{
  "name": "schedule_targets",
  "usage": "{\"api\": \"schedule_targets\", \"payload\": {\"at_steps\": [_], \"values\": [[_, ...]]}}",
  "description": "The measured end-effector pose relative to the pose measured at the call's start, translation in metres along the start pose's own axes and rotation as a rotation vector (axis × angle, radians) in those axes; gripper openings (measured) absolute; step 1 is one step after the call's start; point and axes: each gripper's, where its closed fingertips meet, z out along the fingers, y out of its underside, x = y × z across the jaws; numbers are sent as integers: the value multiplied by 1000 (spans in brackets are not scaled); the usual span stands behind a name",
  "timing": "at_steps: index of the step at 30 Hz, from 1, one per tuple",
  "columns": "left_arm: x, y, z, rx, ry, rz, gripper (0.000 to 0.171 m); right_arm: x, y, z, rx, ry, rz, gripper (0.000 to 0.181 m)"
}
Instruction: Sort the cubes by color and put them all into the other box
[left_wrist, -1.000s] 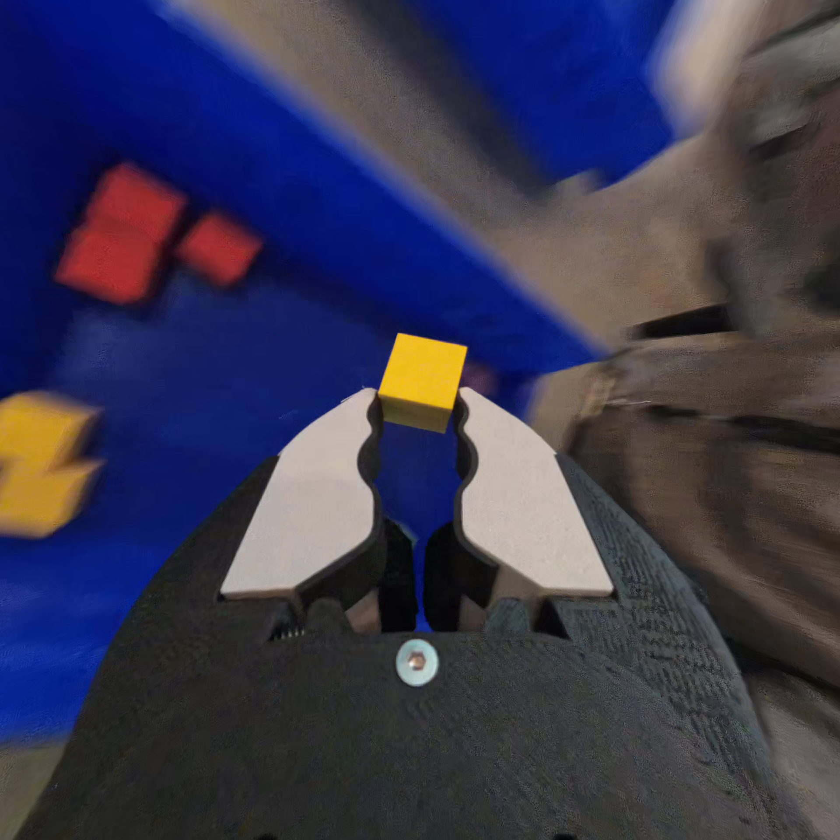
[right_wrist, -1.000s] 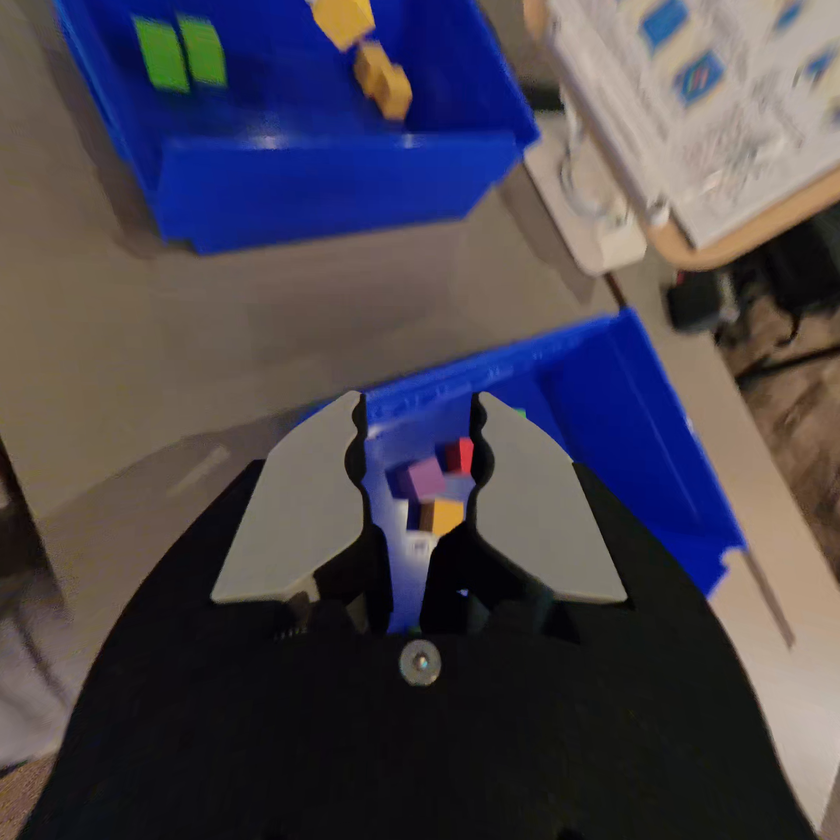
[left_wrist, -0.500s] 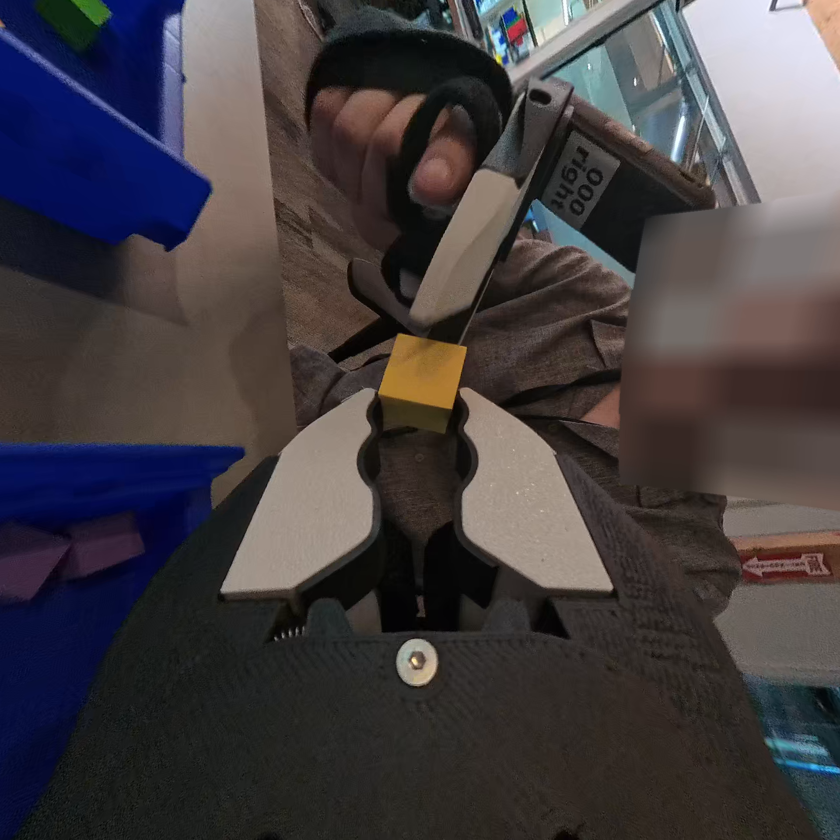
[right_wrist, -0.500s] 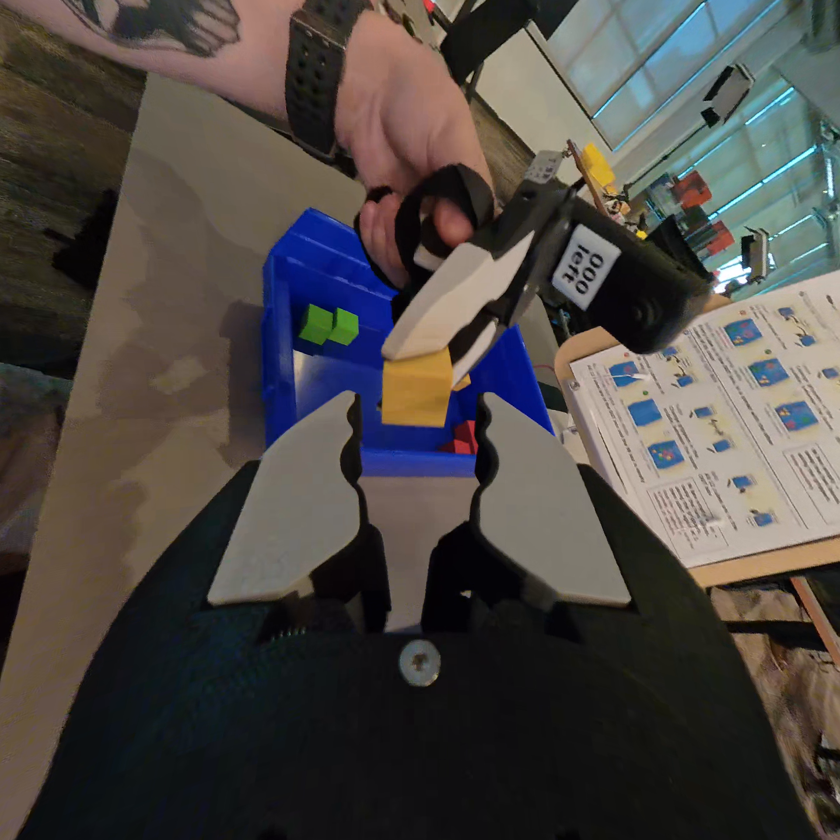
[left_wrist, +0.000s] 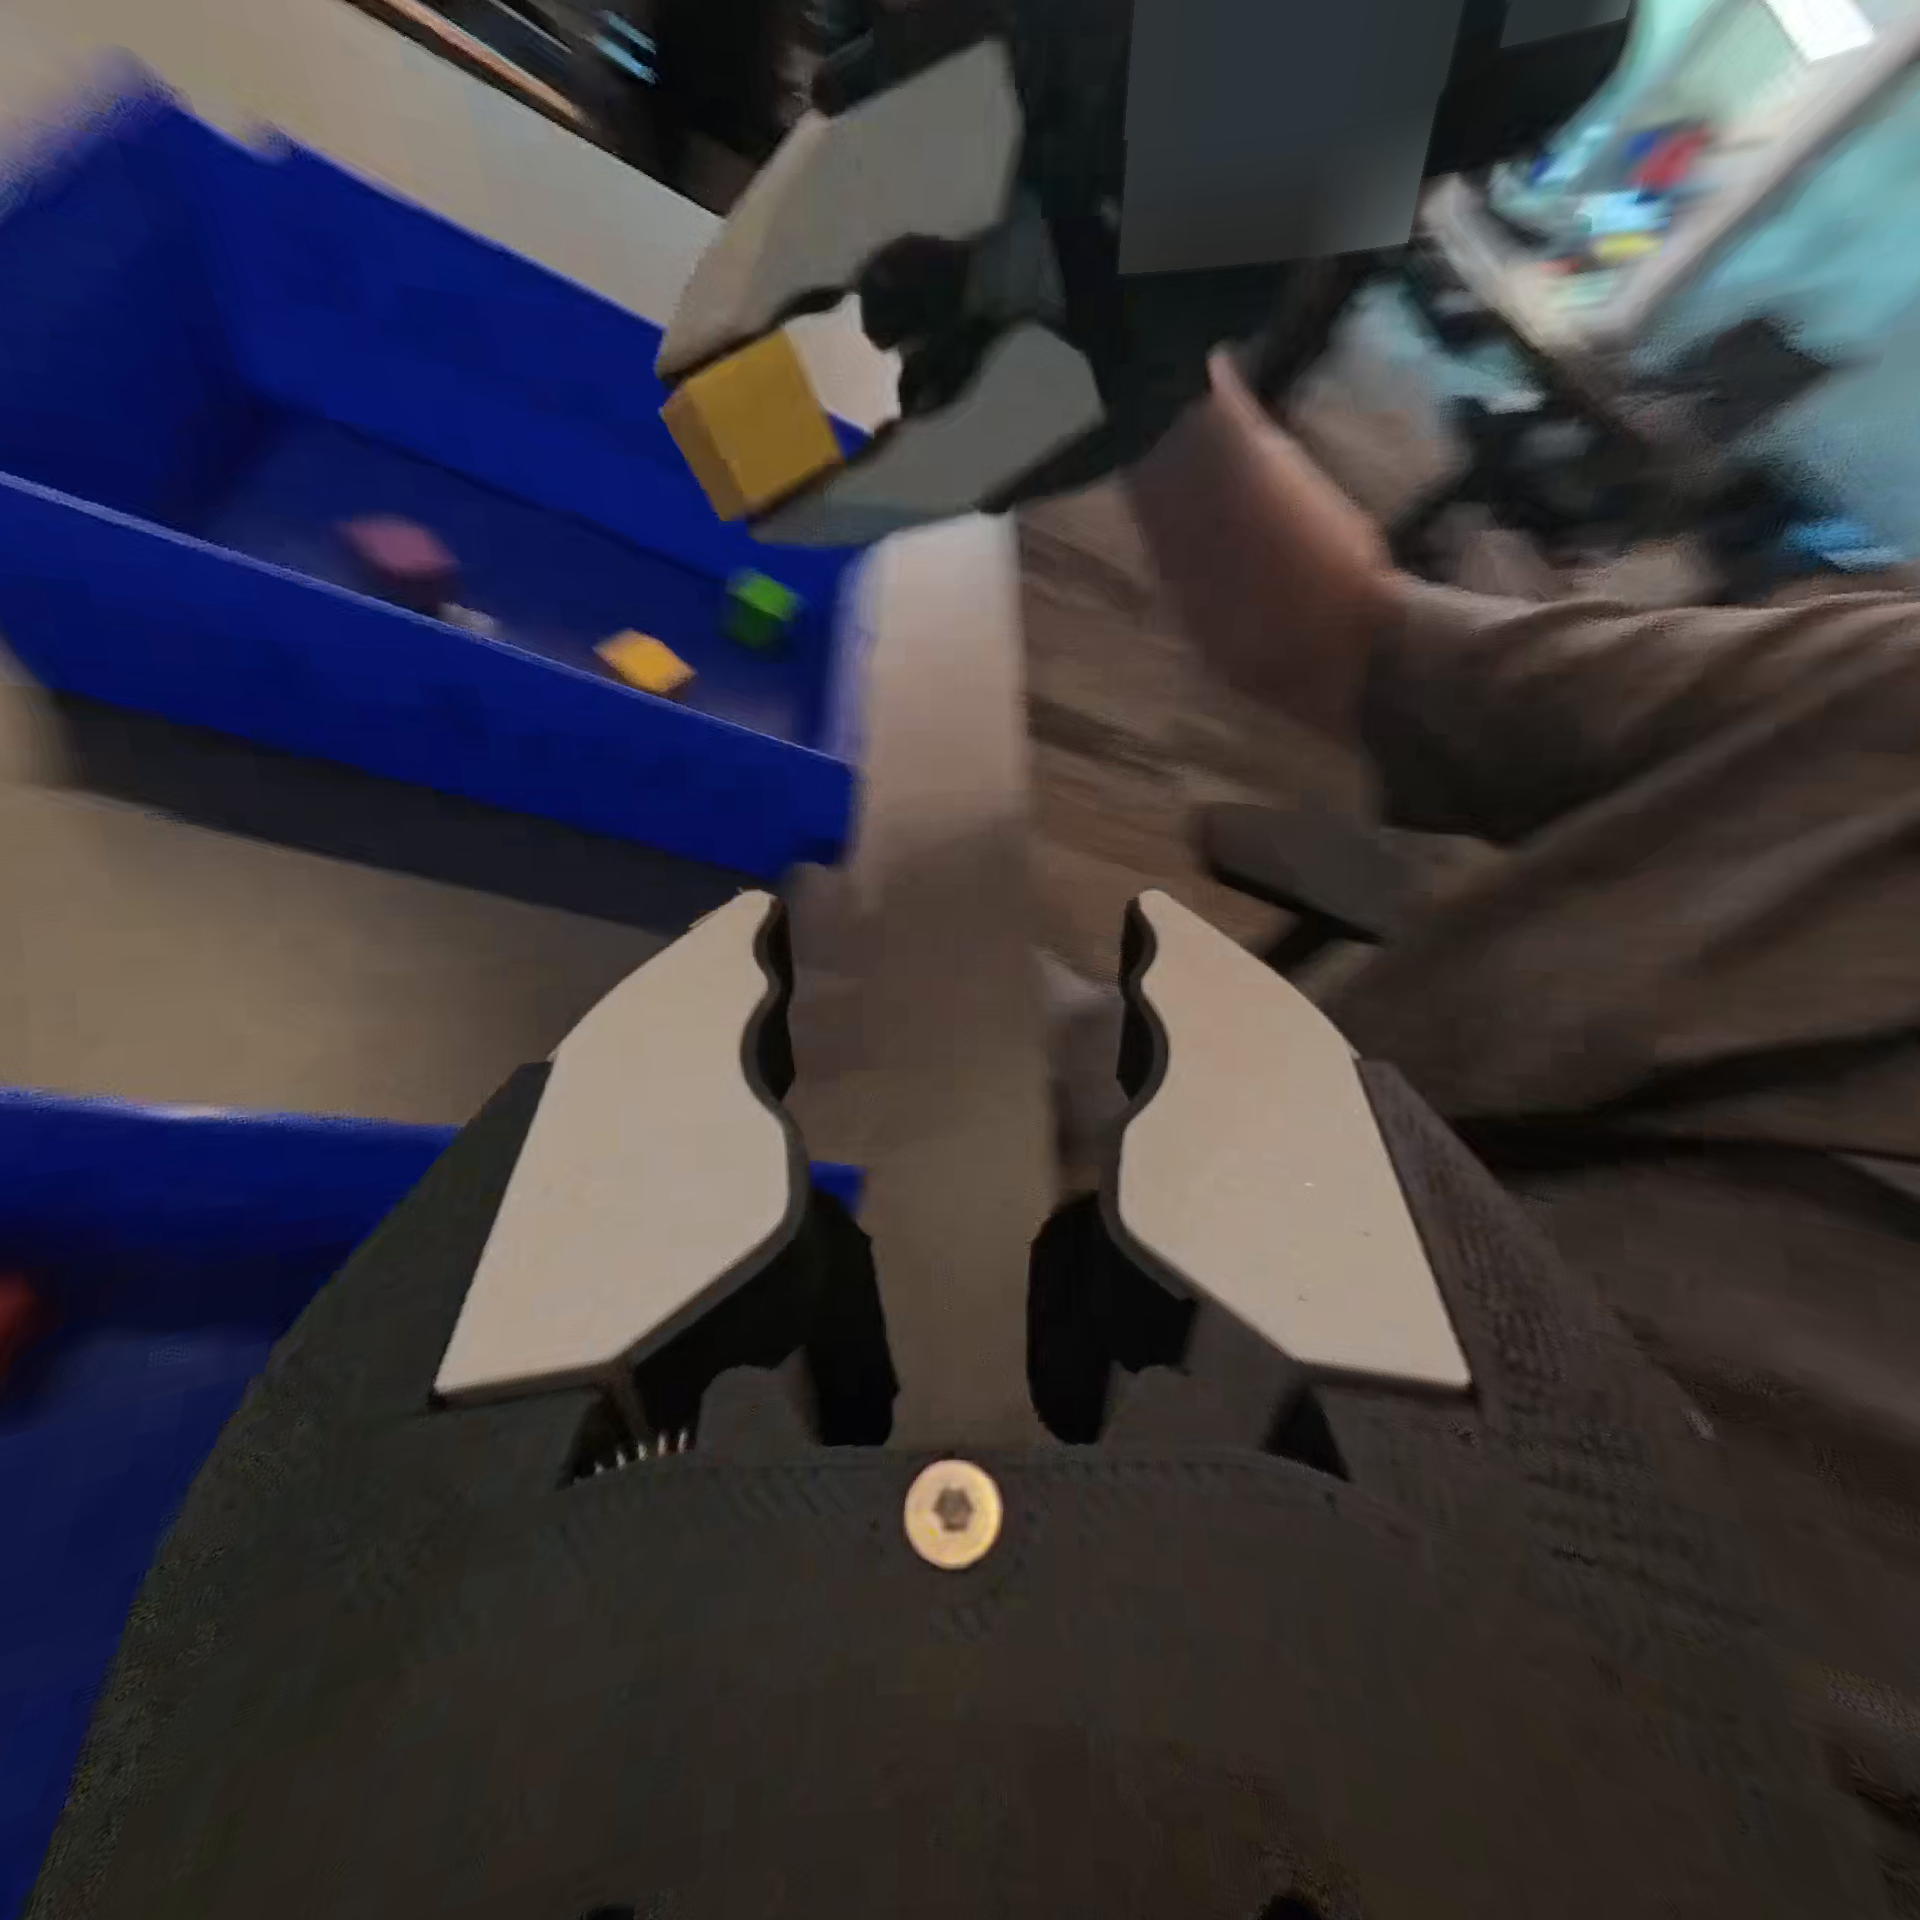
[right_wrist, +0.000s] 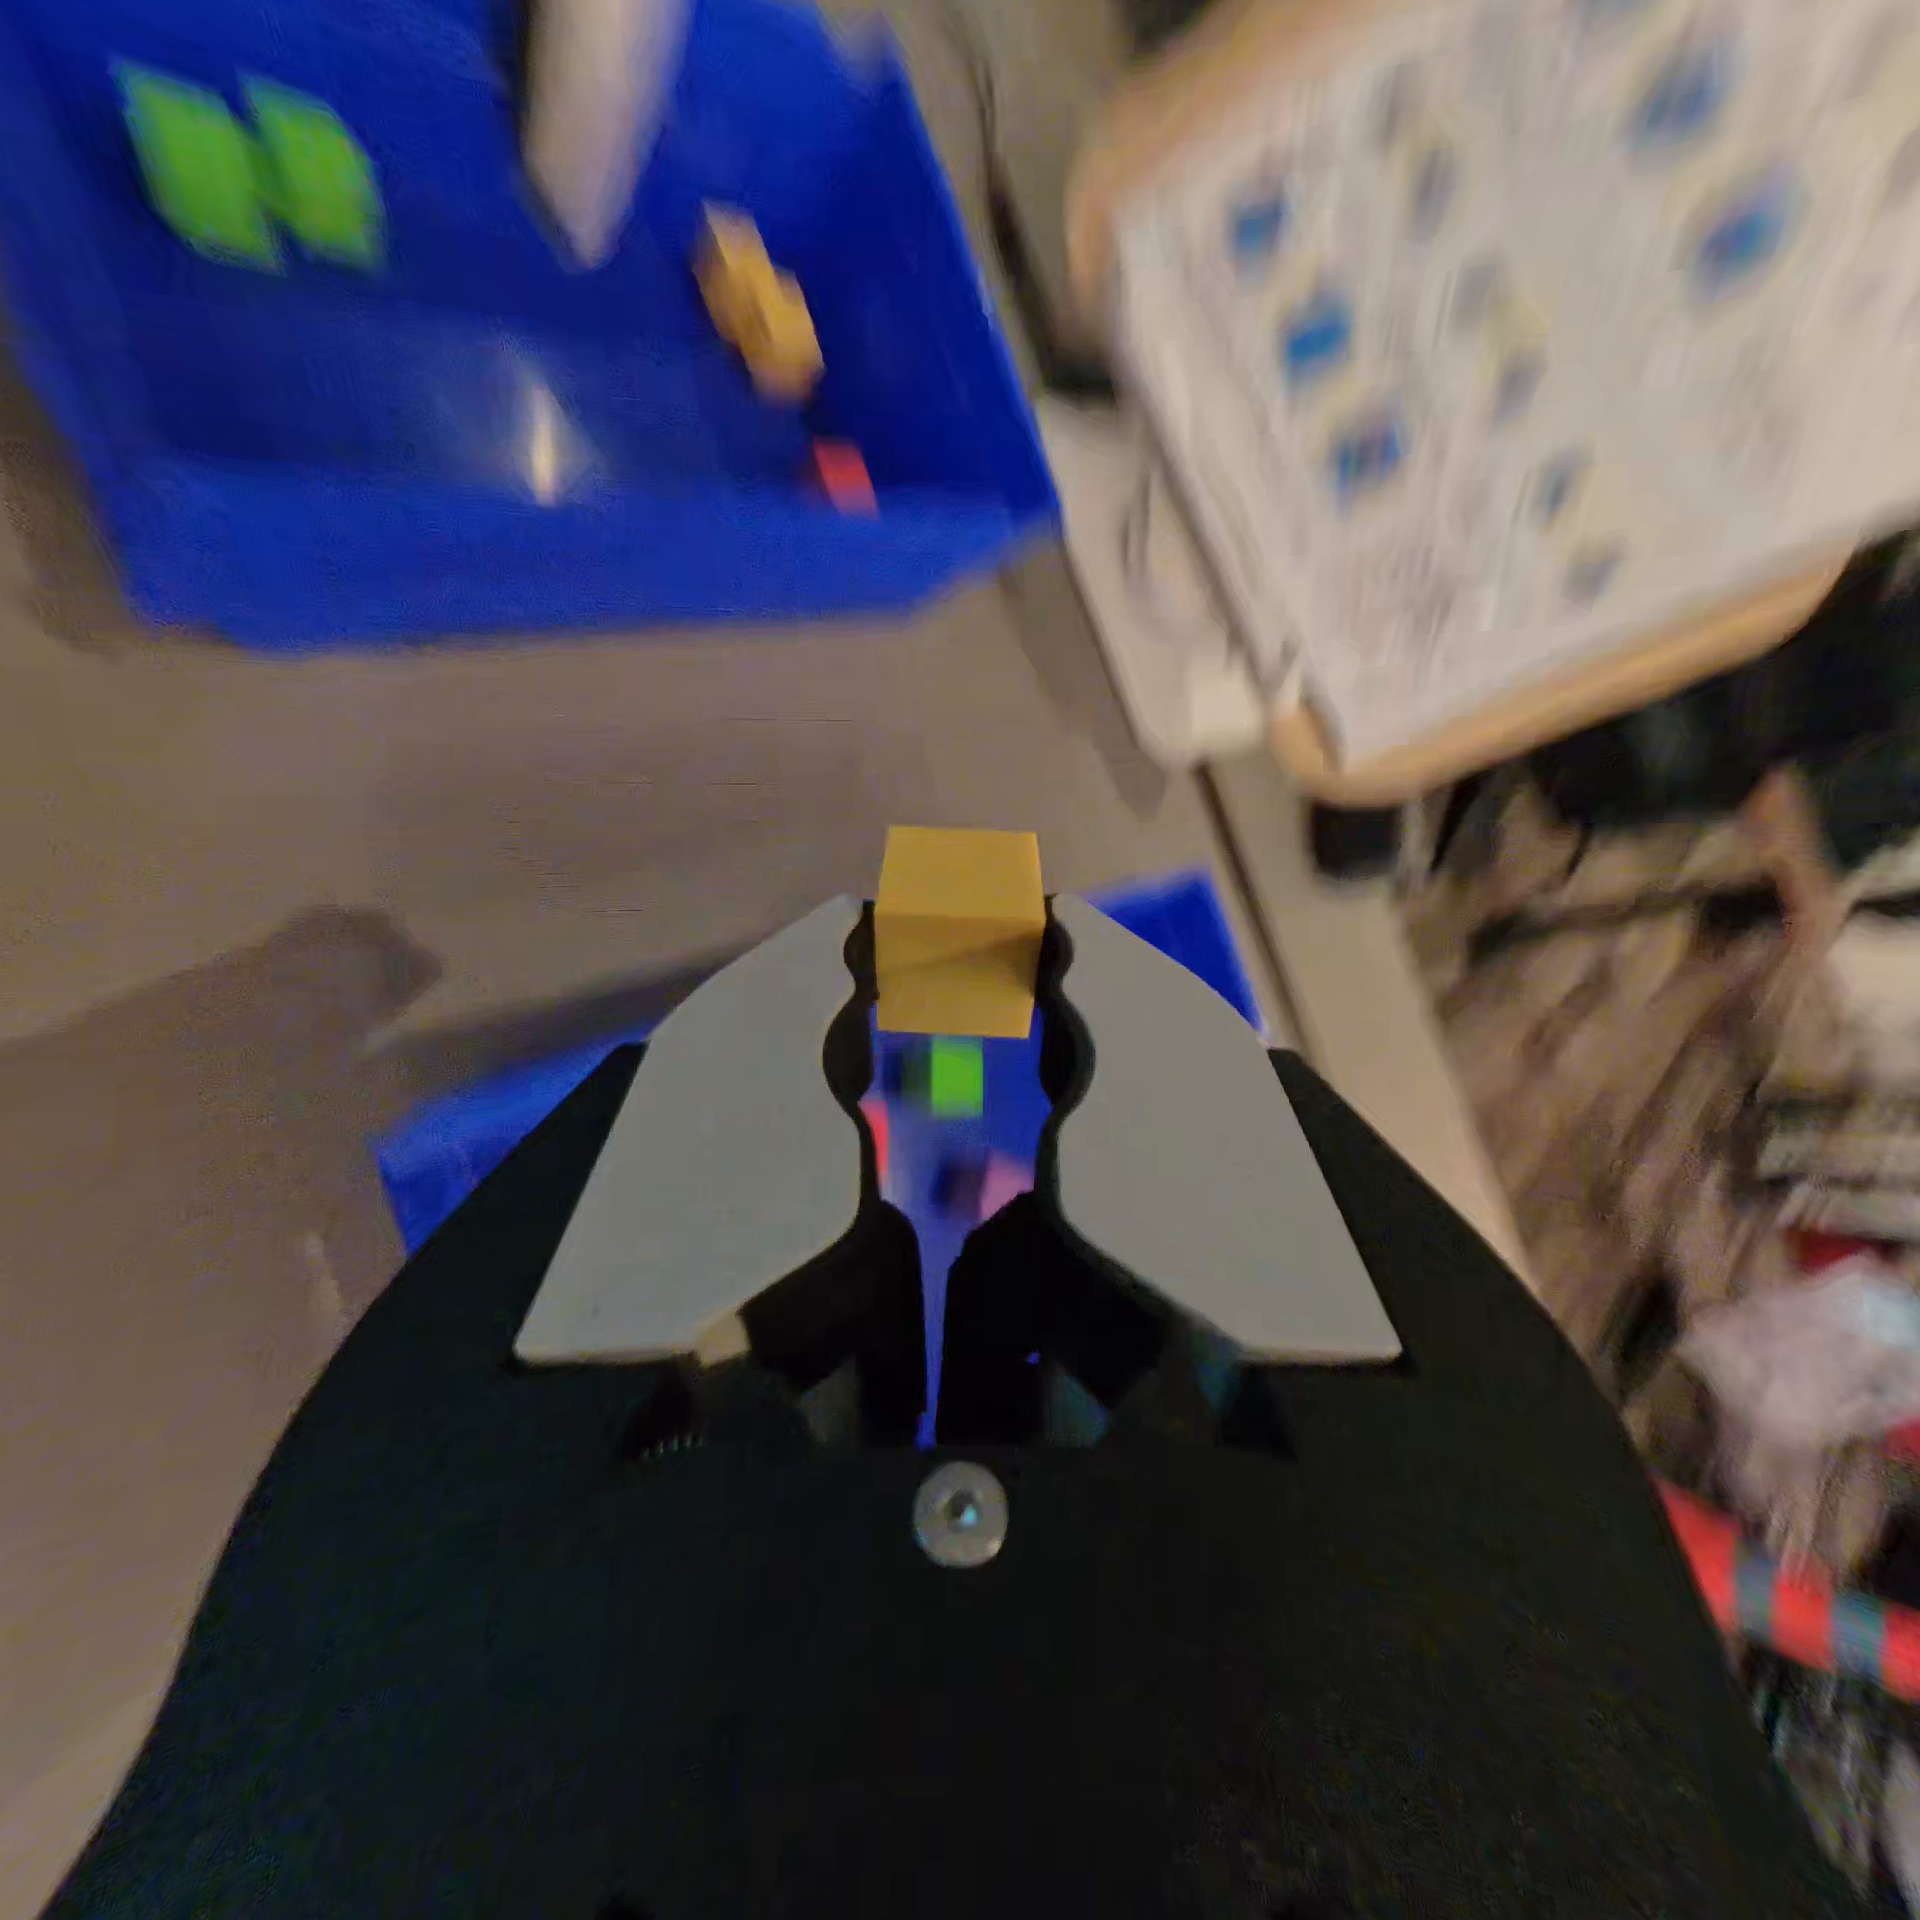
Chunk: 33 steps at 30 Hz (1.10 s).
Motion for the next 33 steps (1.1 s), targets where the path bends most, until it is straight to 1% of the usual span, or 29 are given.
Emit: {"api": "schedule_targets", "payload": {"at_steps": [2,4,5,7,9,11,12,14,16,20,25,27,30,33], "values": [[-1,-14,-13,130,-192,136,60,24,60,14,-245,-84,122,29],[3,-23,-26,268,-369,245,58,26,102,27,-399,-193,199,29],[6,-24,-32,316,-446,295,56,24,122,33,-481,-231,213,29],[10,-19,-40,365,-557,365,44,16,158,41,-630,-297,223,29],[12,-15,-43,363,-592,385,36,21,179,53,-687,-273,186,29],[9,-9,-42,288,-601,359,36,36,187,64,-689,-225,192,29],[6,-6,-44,273,-615,339,36,42,187,70,-675,-222,223,29],[7,-8,-45,318,-598,330,36,51,188,83,-661,-232,283,29],[6,-8,-47,328,-588,311,36,55,196,94,-702,-250,326,29],[0,-1,-51,288,-615,295,36,47,203,111,-767,-320,405,29],[-5,6,-53,267,-601,256,36,35,195,128,-775,-361,409,29],[-5,6,-54,263,-595,250,36,27,194,129,-805,-392,394,29],[-4,6,-56,264,-595,254,36,19,202,122,-887,-418,360,30],[-3,6,-58,268,-598,255,36,23,197,120,-863,-406,370,43]]}}
